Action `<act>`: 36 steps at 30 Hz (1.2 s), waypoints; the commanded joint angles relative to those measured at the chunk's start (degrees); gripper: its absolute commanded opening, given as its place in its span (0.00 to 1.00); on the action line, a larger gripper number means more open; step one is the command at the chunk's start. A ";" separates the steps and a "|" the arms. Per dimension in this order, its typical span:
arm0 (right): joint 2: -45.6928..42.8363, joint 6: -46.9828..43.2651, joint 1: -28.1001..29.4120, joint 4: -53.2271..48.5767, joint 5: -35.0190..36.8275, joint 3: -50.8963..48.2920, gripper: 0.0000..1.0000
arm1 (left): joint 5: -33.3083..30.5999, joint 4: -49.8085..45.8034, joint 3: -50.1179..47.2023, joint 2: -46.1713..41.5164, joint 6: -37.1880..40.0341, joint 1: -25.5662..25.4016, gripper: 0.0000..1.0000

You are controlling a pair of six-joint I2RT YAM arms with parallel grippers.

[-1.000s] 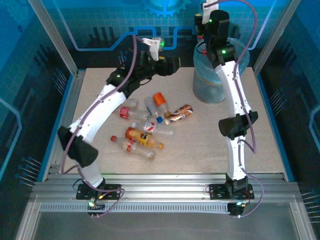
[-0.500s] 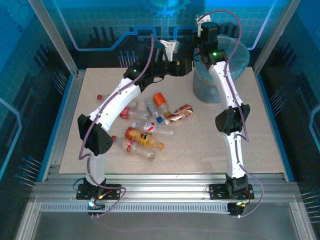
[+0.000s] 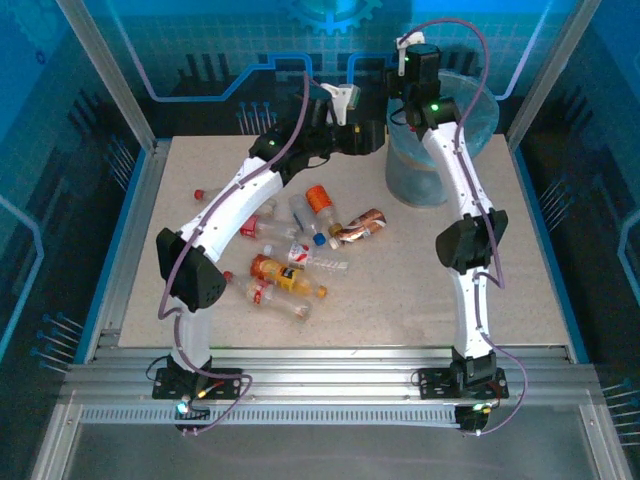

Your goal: Put the plastic bottles in the bin

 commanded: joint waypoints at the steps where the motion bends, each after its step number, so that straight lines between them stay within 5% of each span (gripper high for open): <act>1: -2.42 2.03 -1.34 -0.58 -1.76 -0.88 0.72 | -0.60 0.14 -0.66 -1.91 -0.76 -0.41 0.80; 16: 9.68 12.25 -5.54 -2.56 -6.70 12.40 0.71 | -1.51 -1.01 -0.63 -0.08 0.82 -0.43 0.80; 23: 4.74 16.30 -6.44 -5.62 -11.29 2.68 0.71 | -1.68 -0.68 -2.57 -0.23 0.19 -0.41 0.81; 36: -6.43 16.60 -2.40 -12.13 -17.22 4.71 0.70 | -4.98 -1.10 -8.98 -10.49 -0.74 -0.31 0.81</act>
